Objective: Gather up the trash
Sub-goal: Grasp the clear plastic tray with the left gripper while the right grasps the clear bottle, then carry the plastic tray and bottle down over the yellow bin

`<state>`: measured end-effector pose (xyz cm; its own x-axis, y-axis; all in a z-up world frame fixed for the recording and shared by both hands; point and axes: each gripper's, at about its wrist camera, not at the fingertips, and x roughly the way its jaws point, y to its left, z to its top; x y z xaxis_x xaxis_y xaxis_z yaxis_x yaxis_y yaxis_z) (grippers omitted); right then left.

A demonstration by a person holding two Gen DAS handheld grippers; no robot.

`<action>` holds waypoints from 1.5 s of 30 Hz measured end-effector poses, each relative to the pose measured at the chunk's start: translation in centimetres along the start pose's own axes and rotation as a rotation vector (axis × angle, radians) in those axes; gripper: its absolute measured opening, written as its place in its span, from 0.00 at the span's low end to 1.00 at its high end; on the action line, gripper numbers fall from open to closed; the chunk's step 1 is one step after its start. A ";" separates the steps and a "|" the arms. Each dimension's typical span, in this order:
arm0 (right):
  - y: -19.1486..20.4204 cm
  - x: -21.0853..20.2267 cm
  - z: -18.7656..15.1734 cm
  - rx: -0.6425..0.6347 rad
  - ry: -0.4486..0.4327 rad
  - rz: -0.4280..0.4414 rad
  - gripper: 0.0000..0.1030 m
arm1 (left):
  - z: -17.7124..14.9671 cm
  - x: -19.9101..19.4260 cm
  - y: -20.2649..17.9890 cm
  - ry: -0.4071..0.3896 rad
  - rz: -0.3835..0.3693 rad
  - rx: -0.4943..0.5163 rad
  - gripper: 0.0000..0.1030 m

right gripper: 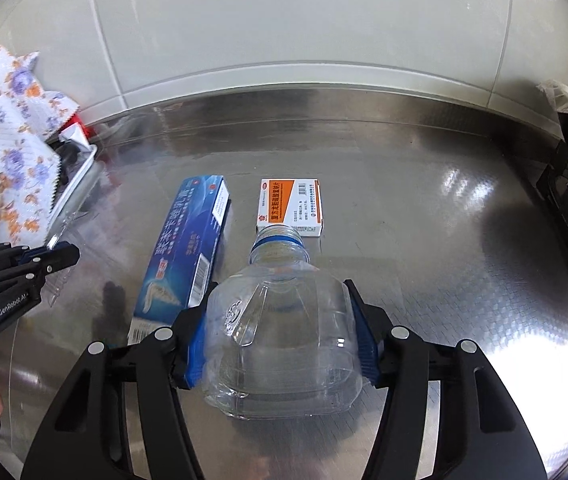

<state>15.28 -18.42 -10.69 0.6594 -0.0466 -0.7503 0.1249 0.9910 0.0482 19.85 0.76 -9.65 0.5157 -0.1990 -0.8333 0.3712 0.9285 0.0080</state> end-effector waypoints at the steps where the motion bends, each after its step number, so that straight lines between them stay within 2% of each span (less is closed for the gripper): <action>1: 0.0 -0.3 -0.2 -0.006 -0.002 0.005 0.59 | -0.2 -0.4 -0.1 -0.004 0.006 -0.005 0.09; 13: -1.4 -5.1 -4.5 -0.090 -0.023 0.075 0.59 | -5.6 -6.3 -2.8 -0.040 0.072 -0.066 0.09; 22: -1.4 -8.2 -8.1 -0.134 -0.022 0.103 0.59 | -9.5 -9.1 -4.3 -0.052 0.073 -0.099 0.09; 33: -0.4 -12.8 -12.8 -0.125 -0.045 0.090 0.59 | -14.4 -12.9 -7.1 -0.070 0.051 -0.041 0.09; 45: 0.4 -20.4 -21.0 -0.129 -0.064 0.067 0.59 | -23.3 -18.2 -10.7 -0.080 0.007 0.019 0.09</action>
<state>-13.63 -14.46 -9.21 0.7097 0.0161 -0.7043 -0.0143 0.9999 0.0084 -11.54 1.78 -7.44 0.5783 -0.2173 -0.7864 0.3816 0.9240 0.0253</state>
